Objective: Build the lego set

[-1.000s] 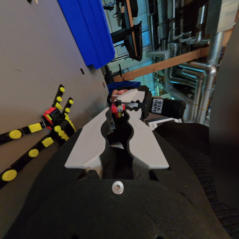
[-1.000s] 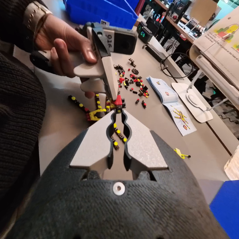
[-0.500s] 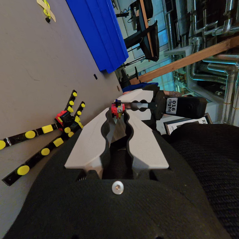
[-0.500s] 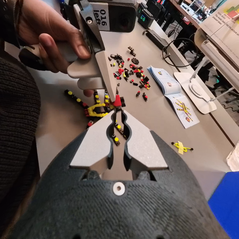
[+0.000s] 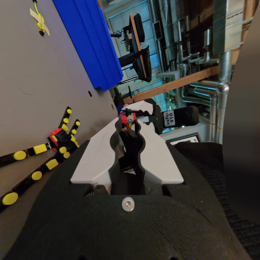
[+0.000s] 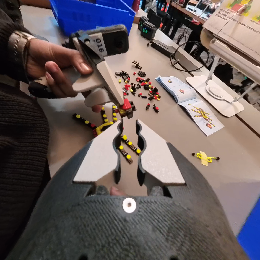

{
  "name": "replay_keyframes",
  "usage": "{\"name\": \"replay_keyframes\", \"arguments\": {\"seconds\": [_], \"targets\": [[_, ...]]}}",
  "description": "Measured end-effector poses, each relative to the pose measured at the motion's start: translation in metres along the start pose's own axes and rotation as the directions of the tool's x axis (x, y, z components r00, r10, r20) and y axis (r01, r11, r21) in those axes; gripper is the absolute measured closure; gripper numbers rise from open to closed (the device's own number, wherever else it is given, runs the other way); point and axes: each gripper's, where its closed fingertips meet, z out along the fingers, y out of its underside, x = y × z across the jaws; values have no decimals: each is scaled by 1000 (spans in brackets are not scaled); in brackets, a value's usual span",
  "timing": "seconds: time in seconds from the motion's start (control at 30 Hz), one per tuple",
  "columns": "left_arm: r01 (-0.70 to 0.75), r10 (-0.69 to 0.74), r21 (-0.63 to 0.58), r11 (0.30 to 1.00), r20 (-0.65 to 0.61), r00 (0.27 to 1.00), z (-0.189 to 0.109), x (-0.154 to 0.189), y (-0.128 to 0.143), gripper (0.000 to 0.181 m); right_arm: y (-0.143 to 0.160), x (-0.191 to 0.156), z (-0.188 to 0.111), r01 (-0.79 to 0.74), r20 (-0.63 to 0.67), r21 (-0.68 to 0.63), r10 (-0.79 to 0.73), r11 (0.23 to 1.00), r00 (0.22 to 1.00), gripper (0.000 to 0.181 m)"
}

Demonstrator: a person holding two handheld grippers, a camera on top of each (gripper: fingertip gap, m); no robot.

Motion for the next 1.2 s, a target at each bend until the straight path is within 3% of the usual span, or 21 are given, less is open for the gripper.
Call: {"name": "replay_keyframes", "arguments": {"seconds": [0.1, 0.23, 0.3, 0.4, 0.47, 0.53, 0.67, 0.8, 1.2], "targets": [[37, -35, 21, 999, -97, 995, -2, 11, -5, 166, -6, 1, -3, -87, 40, 57, 85, 995, 996, 158], [36, -27, 35, 999, -232, 972, -9, 30, -11, 166, -21, 1, -14, -331, 198, 166, 298, 929, 934, 150], [4, 11, 58, 998, -243, 970, -11, 35, -14, 166, -36, 3, -24, -463, 294, 218, 395, 859, 870, 155], [-102, 124, 142, 985, -153, 980, -12, 33, -22, 167, -48, 19, -33, -558, 283, 290, 487, 777, 826, 147], [-132, 152, 198, 971, -89, 984, -12, 30, -28, 166, -50, 24, -31, -524, 210, 329, 480, 785, 852, 125], [-112, 142, 278, 954, -88, 986, -14, 32, -34, 166, -47, 21, -22, -423, 112, 312, 410, 850, 905, 114], [-53, 110, 408, 912, -117, 987, -18, 38, -40, 166, -40, 13, -4, -134, -126, 186, 159, 973, 979, 115], [-11, 72, 417, 909, -131, 989, -10, 38, -30, 166, -51, 8, 1, 35, -255, 158, 7, 987, 967, 122], [-31, 78, 406, 913, -100, 992, -3, 36, -20, 165, -46, 7, 7, -137, -205, 164, 170, 977, 964, 141]]}}
